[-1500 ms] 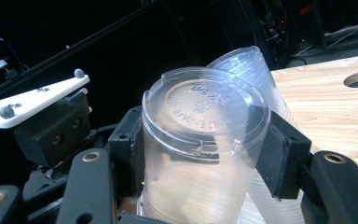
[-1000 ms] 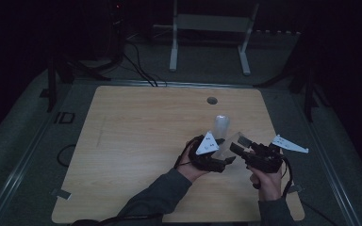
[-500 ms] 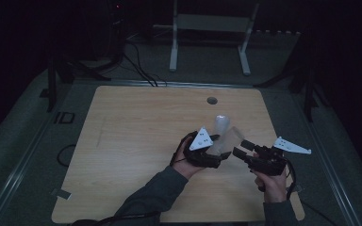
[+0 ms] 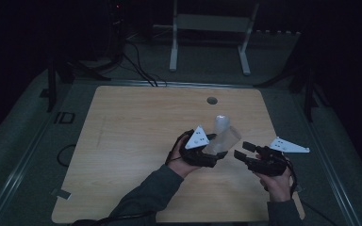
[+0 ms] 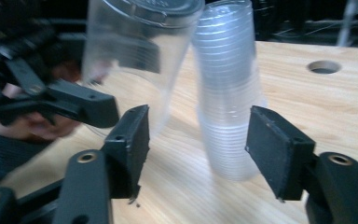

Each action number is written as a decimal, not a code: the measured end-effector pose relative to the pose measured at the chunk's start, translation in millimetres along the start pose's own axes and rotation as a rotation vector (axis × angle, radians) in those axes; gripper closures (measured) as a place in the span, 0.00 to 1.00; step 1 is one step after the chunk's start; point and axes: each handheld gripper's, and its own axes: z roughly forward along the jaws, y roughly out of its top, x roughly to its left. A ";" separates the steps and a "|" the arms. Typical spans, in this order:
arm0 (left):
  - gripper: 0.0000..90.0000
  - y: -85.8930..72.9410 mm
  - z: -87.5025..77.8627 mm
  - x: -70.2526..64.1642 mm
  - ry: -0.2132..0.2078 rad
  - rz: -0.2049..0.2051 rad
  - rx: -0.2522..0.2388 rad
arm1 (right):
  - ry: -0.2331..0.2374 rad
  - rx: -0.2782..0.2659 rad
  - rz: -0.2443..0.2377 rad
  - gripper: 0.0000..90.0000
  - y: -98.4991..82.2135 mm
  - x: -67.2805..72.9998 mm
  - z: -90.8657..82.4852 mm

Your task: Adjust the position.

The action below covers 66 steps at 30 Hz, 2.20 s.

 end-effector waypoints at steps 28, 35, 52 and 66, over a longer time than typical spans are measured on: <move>0.35 4.9 -5.0 7.3 -0.045 0.039 0.088 | -0.109 0.229 -0.351 0.52 37.9 4.3 -1.4; 0.35 6.9 -5.6 9.2 -0.053 0.048 0.099 | -0.100 0.269 -0.402 0.51 43.7 4.7 -0.7; 0.35 13.0 -7.8 14.7 -0.060 0.095 0.152 | -0.044 0.382 -0.522 0.50 60.5 7.7 5.2; 0.35 19.1 -3.5 13.2 -0.081 0.158 0.208 | 0.003 0.495 -0.624 0.49 68.1 15.6 11.7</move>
